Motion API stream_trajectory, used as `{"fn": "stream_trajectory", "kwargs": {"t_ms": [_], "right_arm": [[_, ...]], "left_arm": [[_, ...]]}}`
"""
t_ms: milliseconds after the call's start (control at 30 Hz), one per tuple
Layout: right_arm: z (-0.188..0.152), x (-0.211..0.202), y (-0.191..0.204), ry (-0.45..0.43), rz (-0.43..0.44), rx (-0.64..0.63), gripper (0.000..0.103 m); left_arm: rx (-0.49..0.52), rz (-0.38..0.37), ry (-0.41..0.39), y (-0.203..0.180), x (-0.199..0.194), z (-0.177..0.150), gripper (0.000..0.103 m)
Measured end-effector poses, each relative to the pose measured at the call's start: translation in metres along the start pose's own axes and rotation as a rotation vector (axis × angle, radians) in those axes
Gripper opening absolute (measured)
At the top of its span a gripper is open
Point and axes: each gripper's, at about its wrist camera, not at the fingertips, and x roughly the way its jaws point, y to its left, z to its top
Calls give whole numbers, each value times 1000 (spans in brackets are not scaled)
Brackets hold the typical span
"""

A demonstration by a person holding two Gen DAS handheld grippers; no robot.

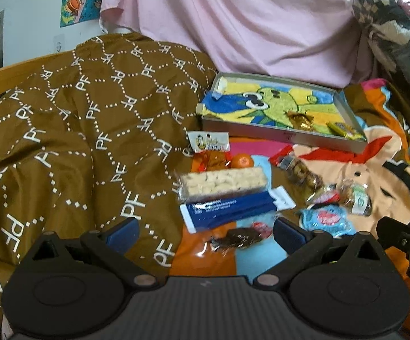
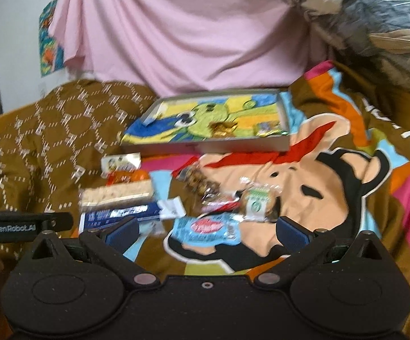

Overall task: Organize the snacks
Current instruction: 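Withdraw both tools from the tray back toward the remaining snacks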

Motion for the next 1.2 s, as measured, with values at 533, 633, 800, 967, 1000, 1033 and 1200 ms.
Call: {"fn": "stream_trajectory", "kwargs": {"t_ms": [533,633,800,967,1000,1033,1200], "right_arm": [[3,46,5,151,68,-83,102],[9,60,1,184,95,-61,102],[17,90,-13,268,128,39,102],[20,119,-30,335,111,180,102],[20,124,-32,344,111,197,102],[19,128,-34,352,114,209,102],[20,142,-27,354,116,181,102]], "left_arm": [[109,-131,89,11,38,-7,103],[137,-174,109,8,47,-5,103],[184,-253,148,1,60,-3,103],[227,-325,185,-3,74,-1,103],[229,-337,195,-3,78,-1,103],[230,-348,210,-4,82,0,103],[205,-351,224,2,92,2,103]]}}
